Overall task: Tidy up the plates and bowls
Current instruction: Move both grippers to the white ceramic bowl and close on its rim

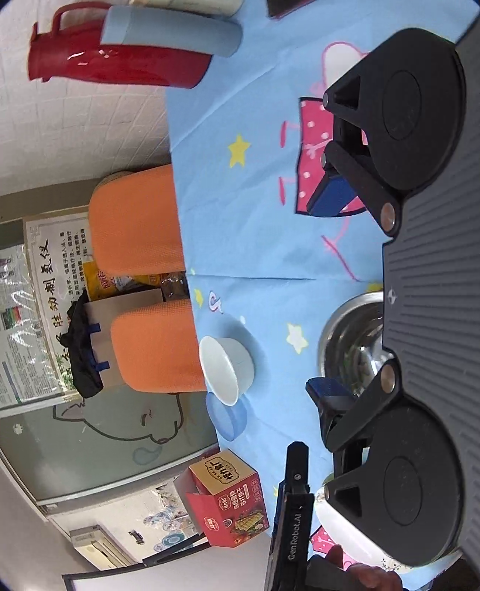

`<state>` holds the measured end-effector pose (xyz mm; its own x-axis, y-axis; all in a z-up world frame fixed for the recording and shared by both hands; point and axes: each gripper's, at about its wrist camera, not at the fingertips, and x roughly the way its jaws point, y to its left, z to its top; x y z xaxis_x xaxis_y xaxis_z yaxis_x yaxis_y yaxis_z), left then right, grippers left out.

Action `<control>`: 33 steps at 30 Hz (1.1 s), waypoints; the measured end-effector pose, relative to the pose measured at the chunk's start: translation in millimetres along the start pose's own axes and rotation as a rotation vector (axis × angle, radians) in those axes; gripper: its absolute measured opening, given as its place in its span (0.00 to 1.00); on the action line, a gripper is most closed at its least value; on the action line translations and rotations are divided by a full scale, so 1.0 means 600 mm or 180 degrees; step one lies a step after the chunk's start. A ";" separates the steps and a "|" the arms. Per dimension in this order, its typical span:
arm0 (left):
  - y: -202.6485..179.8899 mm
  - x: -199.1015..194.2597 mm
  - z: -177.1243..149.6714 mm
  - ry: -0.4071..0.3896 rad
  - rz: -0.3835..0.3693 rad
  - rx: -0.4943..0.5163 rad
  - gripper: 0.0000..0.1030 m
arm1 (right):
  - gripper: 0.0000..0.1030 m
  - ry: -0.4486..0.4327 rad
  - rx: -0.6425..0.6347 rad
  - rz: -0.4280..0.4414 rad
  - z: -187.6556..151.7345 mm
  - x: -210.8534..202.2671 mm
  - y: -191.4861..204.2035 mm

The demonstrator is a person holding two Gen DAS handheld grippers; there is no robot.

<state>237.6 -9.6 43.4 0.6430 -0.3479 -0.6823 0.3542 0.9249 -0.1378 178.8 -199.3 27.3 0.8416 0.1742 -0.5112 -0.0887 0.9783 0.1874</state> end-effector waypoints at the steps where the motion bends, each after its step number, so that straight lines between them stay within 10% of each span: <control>1: 0.004 0.004 0.005 0.0003 0.0006 -0.0011 0.72 | 1.00 -0.0005 -0.0054 0.0016 0.014 0.009 0.004; 8: 0.047 0.051 0.057 0.0016 0.0048 -0.0285 0.72 | 1.00 0.0131 -0.0404 0.0107 0.107 0.110 0.029; 23: 0.197 0.212 0.119 0.0326 0.0050 -0.2397 0.72 | 1.00 0.0690 -0.0381 0.0301 0.161 0.359 0.051; 33: 0.196 0.254 0.137 0.0368 0.0203 -0.2541 0.72 | 1.00 0.0869 -0.0584 0.0437 0.157 0.418 0.068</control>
<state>433.3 33.5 -17.7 0.5559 -0.3131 -0.7700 -0.3004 0.7881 -0.5373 436.4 -126.3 -14.0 0.6440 0.3048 -0.7016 -0.3061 0.9432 0.1288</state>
